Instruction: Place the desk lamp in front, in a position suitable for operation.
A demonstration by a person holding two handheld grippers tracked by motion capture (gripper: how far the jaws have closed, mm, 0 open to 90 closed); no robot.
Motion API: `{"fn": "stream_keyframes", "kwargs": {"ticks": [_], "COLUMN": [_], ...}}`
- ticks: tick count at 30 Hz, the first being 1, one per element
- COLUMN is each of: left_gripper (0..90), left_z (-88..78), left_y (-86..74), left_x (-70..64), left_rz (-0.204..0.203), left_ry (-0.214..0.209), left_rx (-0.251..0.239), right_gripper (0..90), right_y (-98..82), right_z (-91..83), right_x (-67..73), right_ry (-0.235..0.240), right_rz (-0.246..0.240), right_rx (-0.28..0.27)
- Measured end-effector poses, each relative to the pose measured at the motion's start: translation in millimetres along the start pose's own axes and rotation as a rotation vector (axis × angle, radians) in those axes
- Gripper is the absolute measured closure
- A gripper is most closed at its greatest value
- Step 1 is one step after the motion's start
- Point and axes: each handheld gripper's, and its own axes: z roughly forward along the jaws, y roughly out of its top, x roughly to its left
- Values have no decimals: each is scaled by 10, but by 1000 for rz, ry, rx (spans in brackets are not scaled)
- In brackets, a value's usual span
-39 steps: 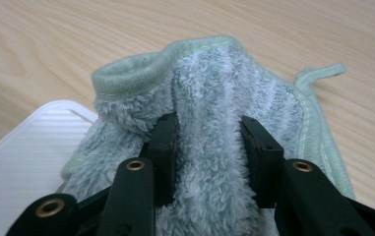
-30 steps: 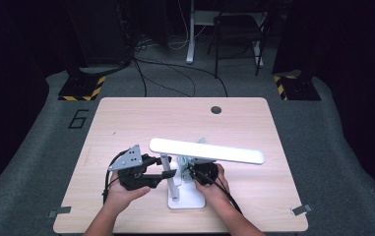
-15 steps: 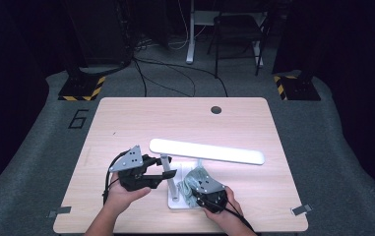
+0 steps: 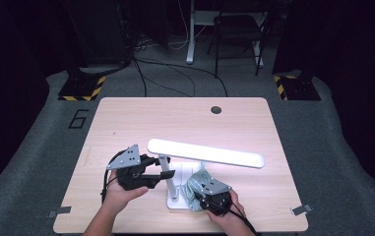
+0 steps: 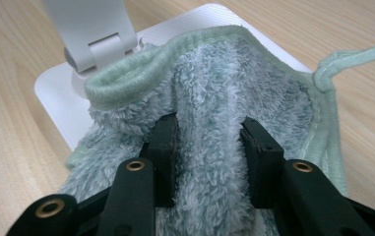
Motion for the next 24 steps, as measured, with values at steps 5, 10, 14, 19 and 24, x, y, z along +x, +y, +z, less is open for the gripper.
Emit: {"fn": "stream_keyframes", "kwargs": {"ticks": [5, 10, 14, 19, 24], "left_gripper": [481, 481, 516, 516, 516], "left_z": [-61, -112, -130, -137, -157], "left_y": [32, 72, 96, 121, 147], "left_x": [6, -10, -21, -34, -49], "left_rz": [-16, -17, -6, -17, -31], "left_ry": [-17, 1, -3, 9, 22], "left_rx": [-57, -72, -58, -49, -54], "right_gripper": [628, 626, 625, 624, 622], "right_y": [-6, 0, 5, 9, 13], "right_z": [-10, -16, -4, -1, -3], "right_x": [20, 60, 59, 65, 93], "right_ry": [13, 29, 36, 38, 42], "right_rz": [12, 32, 6, 5, 8], "right_rx": [-3, 7, -5, -6, -3]}}
